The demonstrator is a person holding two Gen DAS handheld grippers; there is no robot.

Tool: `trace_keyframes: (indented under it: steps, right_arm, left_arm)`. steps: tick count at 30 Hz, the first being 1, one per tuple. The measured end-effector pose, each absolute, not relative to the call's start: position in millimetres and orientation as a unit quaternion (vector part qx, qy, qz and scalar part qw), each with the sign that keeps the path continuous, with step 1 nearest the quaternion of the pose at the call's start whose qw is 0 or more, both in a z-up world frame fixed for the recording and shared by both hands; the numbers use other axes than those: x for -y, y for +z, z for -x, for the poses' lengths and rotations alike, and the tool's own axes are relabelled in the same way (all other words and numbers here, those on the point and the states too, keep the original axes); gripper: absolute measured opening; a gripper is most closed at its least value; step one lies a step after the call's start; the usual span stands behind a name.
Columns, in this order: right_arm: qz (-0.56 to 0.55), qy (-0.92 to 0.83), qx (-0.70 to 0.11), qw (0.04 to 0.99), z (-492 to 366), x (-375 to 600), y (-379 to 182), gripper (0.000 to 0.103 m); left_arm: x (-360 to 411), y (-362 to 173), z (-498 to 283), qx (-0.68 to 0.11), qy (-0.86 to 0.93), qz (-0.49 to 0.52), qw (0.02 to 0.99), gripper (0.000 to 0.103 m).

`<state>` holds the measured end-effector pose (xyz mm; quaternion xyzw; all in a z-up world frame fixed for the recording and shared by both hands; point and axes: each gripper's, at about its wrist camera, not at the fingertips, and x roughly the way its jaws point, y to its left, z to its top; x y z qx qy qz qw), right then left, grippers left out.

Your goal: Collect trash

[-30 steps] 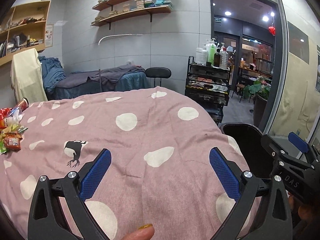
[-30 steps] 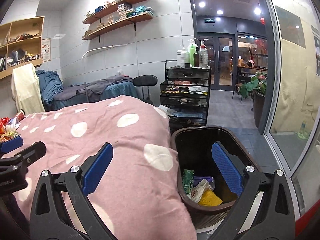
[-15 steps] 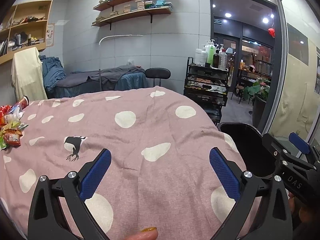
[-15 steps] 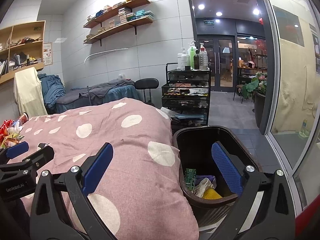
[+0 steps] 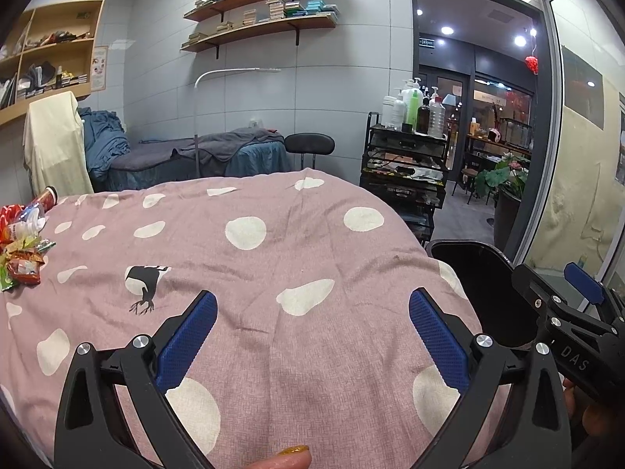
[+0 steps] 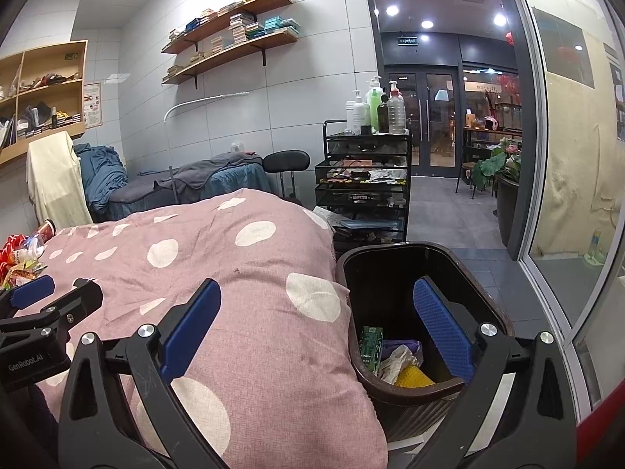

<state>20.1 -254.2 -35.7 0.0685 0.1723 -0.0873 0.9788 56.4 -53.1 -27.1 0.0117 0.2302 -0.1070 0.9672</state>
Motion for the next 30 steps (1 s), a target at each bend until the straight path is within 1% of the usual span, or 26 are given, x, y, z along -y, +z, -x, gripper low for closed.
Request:
trace_keyframes:
  steps: [30]
  right_arm:
    - [-0.071,-0.088,-0.177,0.978,-21.9,255.5,-40.0,0.097]
  left_arm:
    - [52.4,-26.5,-56.3,-0.227,-0.111,-0.015,0.967,0.098]
